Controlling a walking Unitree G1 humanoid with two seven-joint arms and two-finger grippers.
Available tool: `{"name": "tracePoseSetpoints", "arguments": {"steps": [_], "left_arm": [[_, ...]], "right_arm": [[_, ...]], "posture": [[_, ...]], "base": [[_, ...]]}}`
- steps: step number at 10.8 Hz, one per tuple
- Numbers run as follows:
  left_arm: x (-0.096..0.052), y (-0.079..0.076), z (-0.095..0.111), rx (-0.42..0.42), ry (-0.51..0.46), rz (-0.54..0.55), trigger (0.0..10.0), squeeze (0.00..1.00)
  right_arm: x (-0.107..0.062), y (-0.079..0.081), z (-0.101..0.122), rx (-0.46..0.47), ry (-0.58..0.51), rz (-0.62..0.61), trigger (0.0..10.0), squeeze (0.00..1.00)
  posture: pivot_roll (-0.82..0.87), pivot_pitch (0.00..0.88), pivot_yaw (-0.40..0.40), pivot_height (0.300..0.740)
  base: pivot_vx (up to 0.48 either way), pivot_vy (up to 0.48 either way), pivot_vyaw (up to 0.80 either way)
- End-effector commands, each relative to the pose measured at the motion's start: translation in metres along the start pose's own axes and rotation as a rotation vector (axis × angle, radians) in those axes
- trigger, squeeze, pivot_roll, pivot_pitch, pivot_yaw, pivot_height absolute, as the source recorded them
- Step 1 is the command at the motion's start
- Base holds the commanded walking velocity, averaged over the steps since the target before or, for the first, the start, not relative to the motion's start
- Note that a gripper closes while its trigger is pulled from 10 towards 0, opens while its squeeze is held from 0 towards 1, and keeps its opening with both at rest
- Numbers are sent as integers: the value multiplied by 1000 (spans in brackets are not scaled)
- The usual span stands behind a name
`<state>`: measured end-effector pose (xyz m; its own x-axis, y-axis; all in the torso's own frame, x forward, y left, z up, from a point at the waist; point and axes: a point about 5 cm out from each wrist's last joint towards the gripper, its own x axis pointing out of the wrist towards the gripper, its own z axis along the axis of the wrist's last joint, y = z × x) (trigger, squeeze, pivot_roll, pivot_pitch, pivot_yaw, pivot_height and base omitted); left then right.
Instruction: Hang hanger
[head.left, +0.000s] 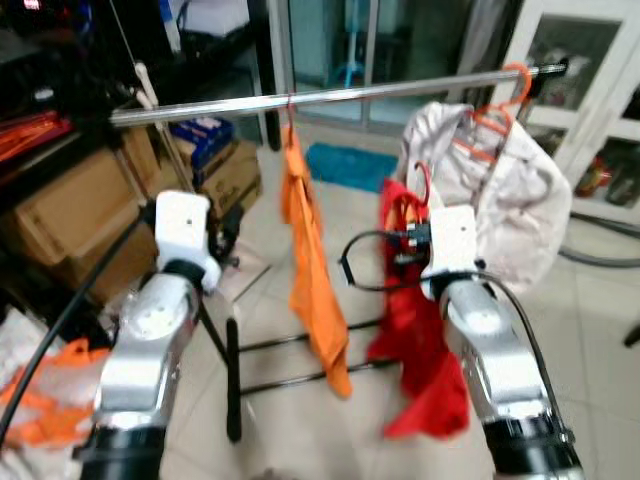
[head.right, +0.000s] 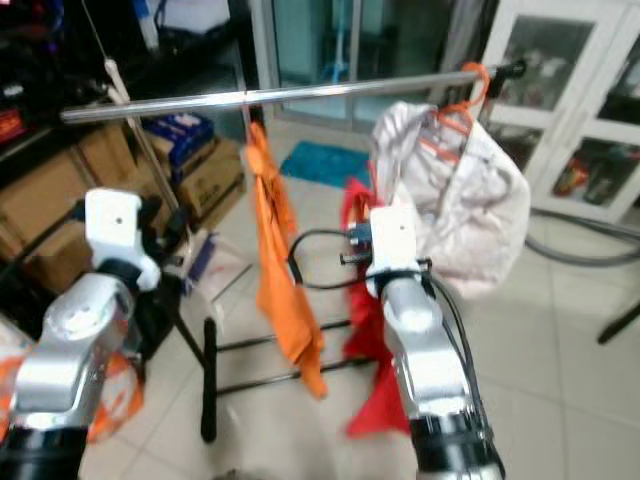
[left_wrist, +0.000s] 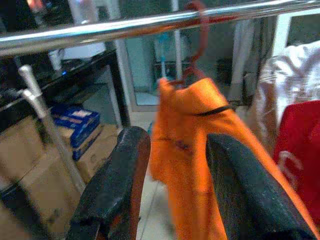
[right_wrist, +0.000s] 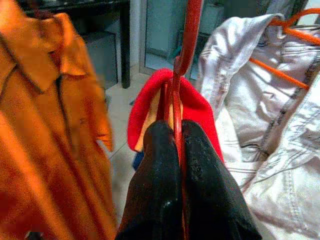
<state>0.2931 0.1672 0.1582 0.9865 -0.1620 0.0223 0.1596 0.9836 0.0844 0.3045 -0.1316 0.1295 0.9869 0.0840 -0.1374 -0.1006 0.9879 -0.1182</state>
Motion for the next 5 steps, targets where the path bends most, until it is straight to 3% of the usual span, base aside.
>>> {"name": "tracePoseSetpoints", "arguments": {"steps": [1,3,5], "left_arm": [[2,-6,4,9,-12,-24,10000,0],[2,-9,5,15,-15,-44,10000,0],[5,-12,9,16,-30,-65,10000,0]], "right_arm": [[0,-8,12,-14,-63,-29,10000,0],[0,-13,12,-40,-61,-56,10000,0],[2,-18,15,-29,-72,-88,10000,0]], "posture": [[31,29,60,740],[27,24,59,740],[25,29,56,740]], "base": [[424,0,0],[433,0,219],[437,0,759]]}}
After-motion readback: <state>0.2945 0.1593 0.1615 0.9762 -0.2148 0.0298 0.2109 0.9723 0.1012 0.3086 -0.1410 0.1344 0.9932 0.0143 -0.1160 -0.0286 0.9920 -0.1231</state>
